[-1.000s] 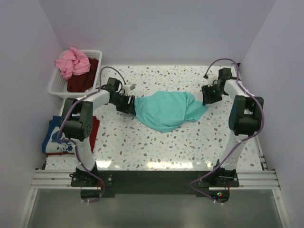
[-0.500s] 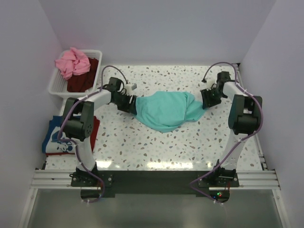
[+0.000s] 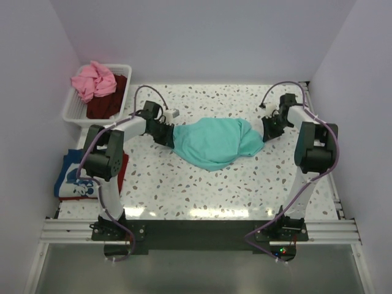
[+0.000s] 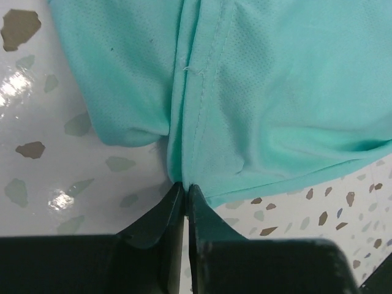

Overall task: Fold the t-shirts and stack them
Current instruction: Flatten the tshirt out

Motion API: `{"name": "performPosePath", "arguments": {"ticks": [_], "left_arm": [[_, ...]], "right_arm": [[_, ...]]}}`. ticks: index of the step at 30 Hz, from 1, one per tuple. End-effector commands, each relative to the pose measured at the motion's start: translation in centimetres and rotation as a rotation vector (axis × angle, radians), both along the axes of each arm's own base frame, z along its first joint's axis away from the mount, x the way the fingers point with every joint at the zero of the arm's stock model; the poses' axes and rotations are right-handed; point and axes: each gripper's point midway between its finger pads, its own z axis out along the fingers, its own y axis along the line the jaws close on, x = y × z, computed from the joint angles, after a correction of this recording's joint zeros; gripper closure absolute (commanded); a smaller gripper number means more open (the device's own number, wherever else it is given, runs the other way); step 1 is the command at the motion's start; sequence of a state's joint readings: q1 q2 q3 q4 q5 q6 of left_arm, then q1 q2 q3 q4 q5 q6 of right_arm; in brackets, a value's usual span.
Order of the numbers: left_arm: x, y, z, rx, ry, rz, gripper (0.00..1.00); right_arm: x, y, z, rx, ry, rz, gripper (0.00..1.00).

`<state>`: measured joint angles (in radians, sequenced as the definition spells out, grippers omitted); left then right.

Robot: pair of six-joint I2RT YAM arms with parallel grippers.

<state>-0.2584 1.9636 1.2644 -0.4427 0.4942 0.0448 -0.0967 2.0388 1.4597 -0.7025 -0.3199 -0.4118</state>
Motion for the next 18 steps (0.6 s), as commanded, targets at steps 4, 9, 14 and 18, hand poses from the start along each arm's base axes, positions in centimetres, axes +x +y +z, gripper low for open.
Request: {"name": "performPosePath", "arguments": {"ticks": [4,9,14,18], "left_arm": [[1.6,0.3,4.9,-0.073,-0.083,-0.011,1.00],[8.3,3.5,15.2,-0.191,-0.289,0.103,1.00],[10.7,4.4,23.2,-0.245,-0.433,0.126,1.00],[10.7,5.2,28.9,-0.255,-0.572,0.163,1.00]], "right_arm": [[0.8,0.9,8.4,0.151,-0.135,-0.077,1.00],[3.6,-1.7,16.6,0.228,-0.320,-0.199,1.00],[5.5,-2.6,26.8,0.345,-0.526,-0.266,1.00],[4.6,-3.5,34.1,0.383,-0.695,-0.316,1.00]]}}
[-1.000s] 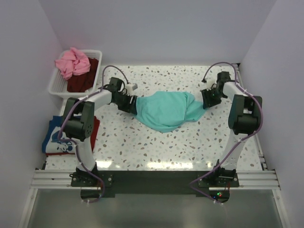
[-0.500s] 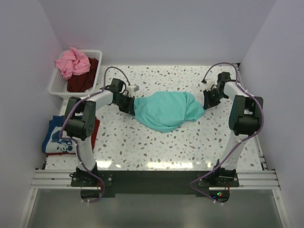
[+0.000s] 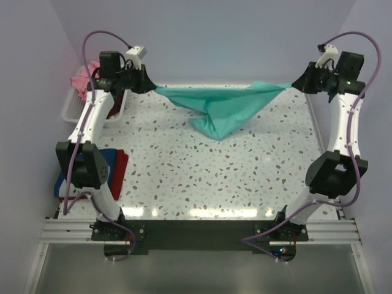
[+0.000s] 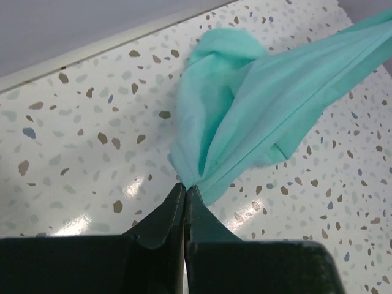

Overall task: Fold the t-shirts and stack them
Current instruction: Flatten the tshirt out

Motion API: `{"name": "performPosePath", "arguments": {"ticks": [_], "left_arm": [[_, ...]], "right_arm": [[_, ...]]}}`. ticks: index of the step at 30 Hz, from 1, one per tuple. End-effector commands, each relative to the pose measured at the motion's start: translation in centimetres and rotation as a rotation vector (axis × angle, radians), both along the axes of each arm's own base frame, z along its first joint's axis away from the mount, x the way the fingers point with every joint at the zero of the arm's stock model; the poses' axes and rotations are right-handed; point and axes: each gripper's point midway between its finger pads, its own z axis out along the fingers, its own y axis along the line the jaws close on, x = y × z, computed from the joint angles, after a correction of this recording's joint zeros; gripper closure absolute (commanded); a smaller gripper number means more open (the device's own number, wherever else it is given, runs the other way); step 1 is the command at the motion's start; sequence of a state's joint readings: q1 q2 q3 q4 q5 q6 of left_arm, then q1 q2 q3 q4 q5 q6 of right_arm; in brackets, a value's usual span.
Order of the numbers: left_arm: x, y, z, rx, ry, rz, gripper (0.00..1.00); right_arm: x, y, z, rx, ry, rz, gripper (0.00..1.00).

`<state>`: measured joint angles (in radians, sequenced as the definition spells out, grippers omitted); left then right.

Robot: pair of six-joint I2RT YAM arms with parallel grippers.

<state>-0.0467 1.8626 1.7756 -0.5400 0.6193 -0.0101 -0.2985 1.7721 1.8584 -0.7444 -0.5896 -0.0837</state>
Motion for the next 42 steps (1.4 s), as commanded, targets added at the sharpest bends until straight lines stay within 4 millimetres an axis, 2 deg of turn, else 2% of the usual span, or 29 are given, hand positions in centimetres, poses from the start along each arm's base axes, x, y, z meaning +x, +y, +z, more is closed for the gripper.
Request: {"name": "performPosePath", "arguments": {"ticks": [1,2,3,4,5,6,8,9,10,13,16,18,20,23,25,28,31,32,33,34,35,36,37,38,39,40,41,42], "left_arm": [[-2.1,-0.2,9.4,-0.048,-0.202,0.011,1.00],[-2.3,0.4,10.7,-0.040,-0.242,0.045,1.00],[-2.9,0.7,11.2,-0.034,-0.262,0.063,1.00],[-4.4,0.9,14.5,-0.038,-0.361,0.076,1.00],[-5.0,1.5,15.5,-0.030,-0.397,0.109,1.00],[-6.8,1.9,17.0,-0.029,-0.443,0.129,1.00],[-8.0,2.8,18.6,-0.013,-0.505,0.183,1.00],[-8.7,3.2,18.8,-0.006,-0.518,0.200,1.00],[-10.0,3.5,20.3,-0.004,-0.563,0.213,1.00],[-11.8,4.3,22.2,0.012,-0.614,0.251,1.00],[-13.0,4.3,23.5,0.003,-0.640,0.251,1.00],[-13.3,4.4,24.5,-0.007,-0.651,0.262,1.00],[-12.8,4.4,24.2,-0.007,-0.621,0.266,1.00],[-11.9,4.2,23.4,-0.004,-0.589,0.256,1.00],[-11.0,3.8,22.1,-0.004,-0.550,0.233,1.00],[-9.7,2.8,21.0,-0.035,-0.496,0.192,1.00],[-7.9,2.2,21.4,-0.076,-0.515,0.179,1.00],[-7.2,2.2,21.6,-0.084,-0.530,0.190,1.00],[-5.3,2.4,21.5,-0.091,-0.544,0.206,1.00],[-4.1,2.4,21.3,-0.103,-0.540,0.221,1.00],[-1.9,2.0,21.4,-0.112,-0.554,0.208,1.00],[-0.9,1.7,21.7,-0.121,-0.566,0.190,1.00],[0.0,1.2,22.2,-0.142,-0.575,0.167,1.00],[1.9,1.0,23.7,-0.158,-0.621,0.160,1.00],[2.7,1.0,24.6,-0.165,-0.646,0.161,1.00],[3.5,1.2,25.7,-0.165,-0.678,0.176,1.00],[4.1,1.5,28.1,-0.174,-0.743,0.192,1.00],[4.1,1.8,29.9,-0.182,-0.804,0.209,1.00]], "right_arm": [[-1.6,0.7,9.4,0.078,-0.208,-0.032,1.00],[-1.8,0.5,11.2,0.086,-0.258,-0.052,1.00],[-3.4,0.1,13.9,0.073,-0.326,-0.076,1.00],[-4.0,0.0,15.2,0.077,-0.358,-0.096,1.00],[-4.9,-0.6,17.2,0.059,-0.420,-0.120,1.00],[-6.8,-0.6,19.7,0.031,-0.492,-0.148,1.00],[-8.6,-0.8,21.8,-0.003,-0.574,-0.190,1.00],[-9.5,-0.8,22.7,-0.020,-0.608,-0.206,1.00],[-11.5,-0.5,24.3,-0.047,-0.666,-0.233,1.00],[-14.3,-0.3,27.5,-0.096,-0.783,-0.282,1.00],[-15.7,-0.7,29.7,-0.132,-0.843,-0.333,1.00],[-16.1,-0.9,30.4,-0.147,-0.863,-0.346,1.00],[-16.2,-1.0,30.8,-0.163,-0.880,-0.350,1.00],[-15.6,-1.2,30.4,-0.168,-0.876,-0.344,1.00],[-14.9,-1.3,29.8,-0.169,-0.867,-0.333,1.00],[-13.0,-2.2,28.5,-0.152,-0.825,-0.344,1.00],[-10.4,-3.2,27.3,-0.115,-0.797,-0.353,1.00],[-9.6,-3.5,27.1,-0.098,-0.793,-0.356,1.00],[-7.4,-4.2,25.9,-0.045,-0.754,-0.364,1.00],[-6.4,-4.4,26.0,-0.019,-0.756,-0.364,1.00],[-4.9,-4.9,25.5,0.011,-0.736,-0.369,1.00],[-4.4,-4.9,27.2,0.030,-0.768,-0.368,1.00],[-1.6,-5.8,25.2,0.091,-0.706,-0.376,1.00],[-0.7,-5.9,25.3,0.114,-0.698,-0.375,1.00],[-0.9,-5.7,28.0,0.135,-0.749,-0.369,1.00],[1.1,-6.4,26.6,0.157,-0.709,-0.377,1.00],[1.3,-6.5,27.5,0.165,-0.726,-0.378,1.00],[0.4,-6.2,30.4,0.164,-0.795,-0.370,1.00]]}}
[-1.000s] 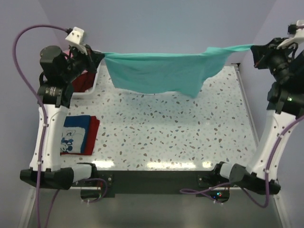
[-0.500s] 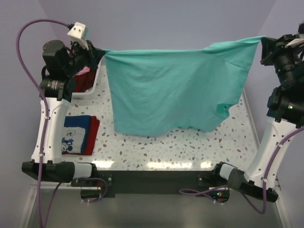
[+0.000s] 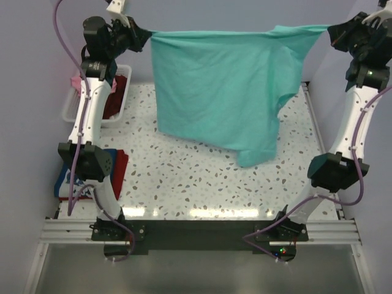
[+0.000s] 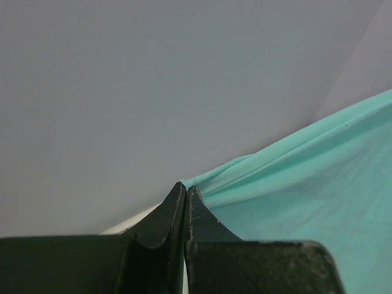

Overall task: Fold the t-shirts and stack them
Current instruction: Flatten the tshirt out

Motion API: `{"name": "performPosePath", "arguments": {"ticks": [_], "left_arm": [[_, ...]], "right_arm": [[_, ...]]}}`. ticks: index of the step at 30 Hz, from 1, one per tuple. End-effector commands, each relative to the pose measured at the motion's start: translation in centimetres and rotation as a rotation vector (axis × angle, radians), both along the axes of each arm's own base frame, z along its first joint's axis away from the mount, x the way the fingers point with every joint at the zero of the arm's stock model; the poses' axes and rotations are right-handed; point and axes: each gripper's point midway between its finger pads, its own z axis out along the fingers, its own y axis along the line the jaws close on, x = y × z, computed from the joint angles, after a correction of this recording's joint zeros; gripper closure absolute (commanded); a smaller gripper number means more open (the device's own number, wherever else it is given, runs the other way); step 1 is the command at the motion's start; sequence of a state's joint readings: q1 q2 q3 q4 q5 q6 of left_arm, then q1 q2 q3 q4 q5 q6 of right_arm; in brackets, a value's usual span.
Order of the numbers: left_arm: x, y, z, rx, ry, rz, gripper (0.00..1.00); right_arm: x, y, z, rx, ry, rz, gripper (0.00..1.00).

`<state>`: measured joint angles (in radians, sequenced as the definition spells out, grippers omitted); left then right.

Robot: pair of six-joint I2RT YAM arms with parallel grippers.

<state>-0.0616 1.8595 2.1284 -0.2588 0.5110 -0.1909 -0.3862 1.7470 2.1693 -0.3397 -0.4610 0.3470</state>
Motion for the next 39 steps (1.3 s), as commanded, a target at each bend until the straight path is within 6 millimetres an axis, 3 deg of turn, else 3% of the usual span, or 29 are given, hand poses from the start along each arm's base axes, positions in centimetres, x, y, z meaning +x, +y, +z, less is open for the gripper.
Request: {"name": "performPosePath", "arguments": {"ticks": [1,5,6,7,8,9,10,11,12,13,14,15,16,17,18,19,20,21,22,23,26,30,33,36,39], "left_arm": [[-0.2,2.5,11.0,-0.045,-0.327,0.112,1.00],[-2.6,3.3,16.2,-0.046,-0.531,0.131,1.00],[-3.0,3.7,16.7,-0.043,-0.550,0.138,1.00],[-2.5,4.3,15.6,-0.033,-0.529,0.146,1.00],[-3.8,4.6,16.3,-0.033,-0.551,0.141,1.00],[-4.2,4.2,15.6,-0.032,-0.537,0.116,1.00],[-3.1,5.2,11.4,-0.011,-0.445,0.091,1.00],[-5.1,5.0,11.7,-0.001,-0.459,0.068,1.00],[-5.6,5.1,10.0,0.013,-0.428,0.053,1.00],[-5.1,4.8,4.5,0.026,-0.313,0.021,1.00],[-7.1,4.4,3.8,0.043,-0.307,-0.007,1.00],[-7.7,4.2,1.4,0.060,-0.262,-0.031,1.00],[-7.9,3.9,-4.7,0.083,-0.147,-0.060,1.00],[-9.3,3.5,-6.6,0.092,-0.110,-0.085,1.00],[-10.0,3.2,-9.6,0.110,-0.055,-0.116,1.00],[-11.1,2.8,-15.1,0.153,0.027,-0.165,1.00],[-12.0,2.7,-18.2,0.159,0.104,-0.186,1.00],[-12.6,2.7,-20.9,0.207,0.136,-0.213,1.00],[-14.1,2.7,-26.0,0.207,0.282,-0.238,1.00],[-14.7,2.9,-28.1,0.222,0.334,-0.249,1.00],[-16.6,3.8,-34.8,0.284,0.505,-0.263,1.00],[-18.3,5.1,-40.8,0.343,0.698,-0.247,1.00],[-19.1,5.9,-42.9,0.379,0.779,-0.230,1.00],[-20.9,6.1,-44.1,0.392,0.847,-0.248,0.99],[-22.5,6.3,-44.2,0.414,0.871,-0.256,0.96]], "right_arm": [[-1.3,-0.8,8.4,0.024,-0.205,-0.059,1.00],[-4.6,0.5,14.3,-0.022,-0.365,-0.051,1.00],[-4.6,0.4,14.0,-0.025,-0.359,-0.056,1.00],[-5.2,0.7,14.2,-0.034,-0.367,-0.053,1.00],[-7.2,1.8,15.1,-0.056,-0.384,-0.040,1.00],[-6.3,1.5,12.0,-0.062,-0.309,-0.040,1.00],[-6.8,1.6,11.2,-0.087,-0.298,-0.042,1.00],[-8.2,1.9,9.1,-0.106,-0.261,-0.061,1.00],[-8.7,1.9,7.8,-0.169,-0.244,-0.071,1.00],[-9.2,2.1,6.1,-0.186,-0.208,-0.064,1.00],[-10.4,3.3,2.3,-0.216,-0.136,-0.010,1.00],[-10.7,3.6,-0.3,-0.226,-0.084,0.009,1.00],[-11.4,3.8,-2.9,-0.233,-0.031,0.011,1.00],[-11.4,3.8,-8.9,-0.203,0.087,0.033,1.00],[-12.7,4.0,-10.3,-0.274,0.104,0.034,1.00],[-13.4,3.7,-13.1,-0.303,0.176,0.026,1.00],[-13.9,3.6,-17.6,-0.285,0.264,0.031,1.00],[-15.0,3.6,-19.3,-0.340,0.299,0.036,1.00],[-15.4,3.3,-21.0,-0.364,0.336,0.031,1.00],[-16.1,3.3,-24.2,-0.354,0.399,0.036,1.00],[-17.7,3.3,-29.7,-0.389,0.532,0.075,1.00],[-19.5,2.4,-36.1,-0.414,0.718,0.092,1.00],[-21.0,2.6,-38.6,-0.427,0.820,0.146,1.00],[-22.3,3.1,-39.7,-0.424,0.892,0.195,1.00],[-23.4,3.0,-39.7,-0.448,0.936,0.209,1.00]]}}
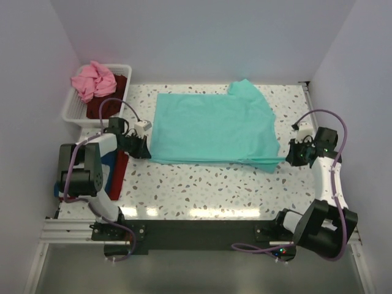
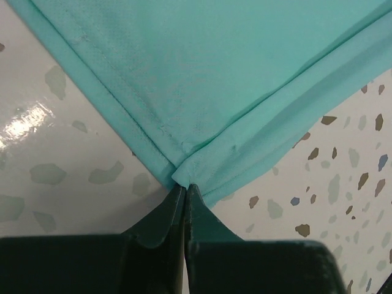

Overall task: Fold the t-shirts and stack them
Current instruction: Flatten the tshirt out

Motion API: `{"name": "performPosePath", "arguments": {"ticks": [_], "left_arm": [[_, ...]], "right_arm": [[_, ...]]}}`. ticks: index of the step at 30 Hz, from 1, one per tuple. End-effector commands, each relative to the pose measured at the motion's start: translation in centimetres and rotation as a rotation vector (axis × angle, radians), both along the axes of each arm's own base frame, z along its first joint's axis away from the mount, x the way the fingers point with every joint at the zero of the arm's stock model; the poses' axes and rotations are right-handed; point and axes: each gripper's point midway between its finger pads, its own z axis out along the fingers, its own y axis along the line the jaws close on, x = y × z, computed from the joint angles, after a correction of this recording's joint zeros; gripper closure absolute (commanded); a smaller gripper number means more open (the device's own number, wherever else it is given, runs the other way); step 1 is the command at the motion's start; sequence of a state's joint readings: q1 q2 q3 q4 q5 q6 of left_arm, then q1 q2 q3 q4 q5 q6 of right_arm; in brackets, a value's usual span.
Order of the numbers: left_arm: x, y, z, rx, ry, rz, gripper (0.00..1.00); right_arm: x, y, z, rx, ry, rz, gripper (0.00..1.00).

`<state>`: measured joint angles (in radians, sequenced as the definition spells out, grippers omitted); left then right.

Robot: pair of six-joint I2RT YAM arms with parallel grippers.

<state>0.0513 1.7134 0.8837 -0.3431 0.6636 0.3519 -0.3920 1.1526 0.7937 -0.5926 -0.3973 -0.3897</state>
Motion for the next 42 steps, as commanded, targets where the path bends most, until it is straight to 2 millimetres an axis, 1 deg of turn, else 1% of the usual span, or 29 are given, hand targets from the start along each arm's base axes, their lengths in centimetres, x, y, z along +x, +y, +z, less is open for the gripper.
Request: {"name": "performPosePath", "arguments": {"ticks": [1,3,4,6,9,11,13,14,17,18,20,22,23,24,26,27,29,30,31,32,33,34,35,37,38,39,40,41,42], "left_arm": [[-2.0,1.9,-0.4,0.111,0.011,-0.024,0.95],[-2.9,2.3,-0.6,0.152,0.014,-0.046,0.95],[-2.8,2.6,0.1,0.171,-0.012,-0.042,0.96],[-3.2,2.9,0.5,0.198,-0.030,-0.067,0.99],[-3.9,3.1,1.5,0.217,-0.034,-0.105,1.00],[-4.5,3.2,1.6,0.231,-0.011,-0.124,0.99],[-4.5,3.4,1.6,0.252,-0.010,-0.139,0.96],[-4.5,3.3,1.5,0.256,-0.009,-0.144,0.96],[-4.8,3.0,0.9,0.260,0.010,-0.168,0.93],[-5.0,3.0,0.7,0.267,0.008,-0.186,0.92],[-5.3,3.1,0.7,0.276,-0.001,-0.207,0.90],[-6.0,3.2,0.6,0.288,-0.001,-0.246,0.87],[-6.3,3.2,0.7,0.289,-0.002,-0.271,0.81],[-6.5,3.2,1.0,0.290,-0.022,-0.315,0.76],[-7.4,3.0,1.3,0.280,-0.016,-0.357,0.67],[-7.7,2.8,1.5,0.267,-0.034,-0.393,0.64],[-8.6,2.4,2.4,0.239,-0.046,-0.439,0.58],[-8.6,2.0,2.9,0.222,-0.079,-0.472,0.55],[-8.7,1.9,3.5,0.222,-0.104,-0.479,0.54],[-8.7,1.8,3.8,0.221,-0.124,-0.494,0.53],[-8.6,1.5,4.4,0.210,-0.156,-0.501,0.53],[-8.6,1.4,4.7,0.206,-0.172,-0.512,0.53],[-8.8,1.1,4.9,0.196,-0.185,-0.526,0.52],[-9.7,0.2,5.6,0.158,-0.268,-0.613,0.52],[-10.1,0.0,5.2,0.155,-0.263,-0.628,0.52],[-9.9,-0.1,5.4,0.169,-0.304,-0.637,0.52],[-10.2,-0.4,5.2,0.180,-0.320,-0.666,0.52],[-11.1,-1.0,4.3,0.187,-0.320,-0.709,0.53],[-11.1,-1.0,4.2,0.223,-0.344,-0.723,0.53]], "right_arm": [[-1.5,-1.9,0.4,-0.127,0.054,0.023,1.00],[-2.5,-1.5,0.8,-0.127,0.082,0.043,1.00],[-2.9,-1.3,1.0,-0.119,0.090,0.051,1.00],[-3.5,-0.8,2.0,-0.118,0.080,0.068,1.00],[-3.6,-0.4,3.5,-0.122,0.052,0.087,1.00],[-3.3,-0.3,4.3,-0.122,0.036,0.104,1.00],[-3.2,0.1,4.1,-0.090,0.067,0.117,1.00],[-2.7,0.4,4.4,-0.073,0.061,0.123,1.00],[-1.7,1.2,4.1,-0.050,0.082,0.153,1.00],[-1.6,2.1,4.0,-0.048,0.094,0.189,1.00],[-1.8,2.9,3.8,-0.064,0.116,0.257,1.00],[-3.5,4.5,3.3,-0.061,0.173,0.365,1.00],[-4.1,4.6,3.4,-0.093,0.167,0.471,1.00],[-6.2,5.5,3.3,-0.056,0.219,0.543,1.00],[-7.9,5.7,3.3,-0.084,0.229,0.689,1.00],[-9.9,6.2,3.3,-0.054,0.281,0.741,1.00],[-11.6,6.4,3.1,-0.067,0.298,0.869,0.98],[-13.3,6.8,3.2,-0.041,0.338,0.918,0.86],[-14.1,7.0,3.0,-0.031,0.351,0.953,0.44],[-14.5,7.0,2.9,-0.033,0.351,0.984,0.31],[-14.9,7.1,2.8,-0.028,0.361,0.993,0.23],[-14.9,6.9,2.8,-0.036,0.366,0.997,0.18],[-14.7,6.9,2.8,-0.038,0.366,0.989,0.19],[-13.0,6.1,2.6,-0.085,0.345,0.947,0.25],[-13.0,5.9,2.6,-0.090,0.356,0.939,0.27],[-11.9,5.6,2.4,-0.121,0.329,0.932,0.28],[-11.6,5.3,2.1,-0.140,0.323,0.930,0.29],[-11.2,5.0,1.8,-0.165,0.315,0.931,0.31],[-10.4,4.7,1.5,-0.193,0.288,0.934,0.31]]}}
